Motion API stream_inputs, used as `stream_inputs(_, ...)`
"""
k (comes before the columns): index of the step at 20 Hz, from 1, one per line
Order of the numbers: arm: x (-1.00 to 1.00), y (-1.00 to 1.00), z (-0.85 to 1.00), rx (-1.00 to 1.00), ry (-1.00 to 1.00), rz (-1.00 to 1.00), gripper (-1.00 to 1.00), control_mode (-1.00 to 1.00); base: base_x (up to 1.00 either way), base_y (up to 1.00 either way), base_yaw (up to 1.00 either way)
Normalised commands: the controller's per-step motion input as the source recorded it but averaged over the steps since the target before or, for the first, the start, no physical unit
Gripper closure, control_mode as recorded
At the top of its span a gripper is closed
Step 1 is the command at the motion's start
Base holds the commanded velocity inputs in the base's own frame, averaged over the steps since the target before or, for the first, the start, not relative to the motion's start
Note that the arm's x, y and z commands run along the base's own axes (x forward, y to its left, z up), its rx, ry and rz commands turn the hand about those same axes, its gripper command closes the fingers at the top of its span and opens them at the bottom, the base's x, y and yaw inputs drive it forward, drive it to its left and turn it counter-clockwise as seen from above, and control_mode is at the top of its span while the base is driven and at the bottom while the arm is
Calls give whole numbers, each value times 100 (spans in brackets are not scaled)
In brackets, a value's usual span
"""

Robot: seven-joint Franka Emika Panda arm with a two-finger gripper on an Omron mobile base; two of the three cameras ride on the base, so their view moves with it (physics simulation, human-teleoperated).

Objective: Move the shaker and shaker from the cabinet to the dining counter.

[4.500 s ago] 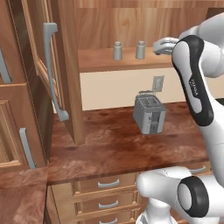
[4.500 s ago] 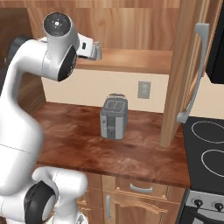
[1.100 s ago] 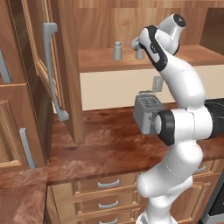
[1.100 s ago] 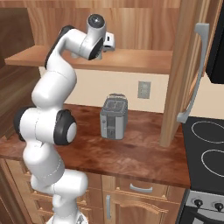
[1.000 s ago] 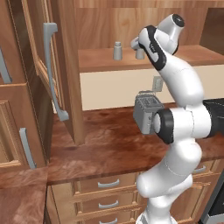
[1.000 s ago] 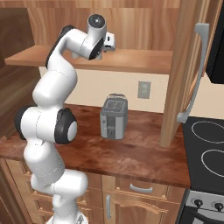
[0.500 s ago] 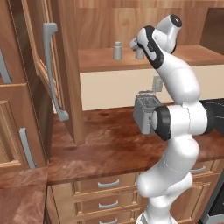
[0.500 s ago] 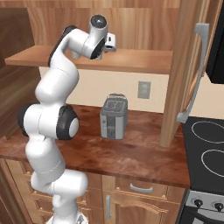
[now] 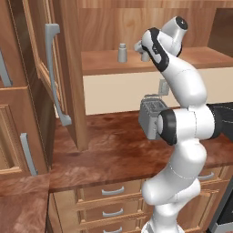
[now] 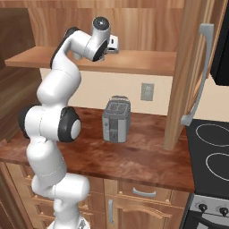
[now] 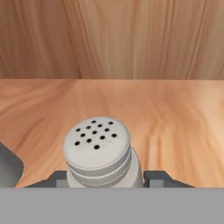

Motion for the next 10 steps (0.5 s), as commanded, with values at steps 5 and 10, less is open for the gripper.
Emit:
stream_inputs(5,-2,-1,-2,0,-2,1,100,-100,0,0,0)
stream_inputs(10,-46,-9,0,0,-4,6,100,-100,0,0,0)
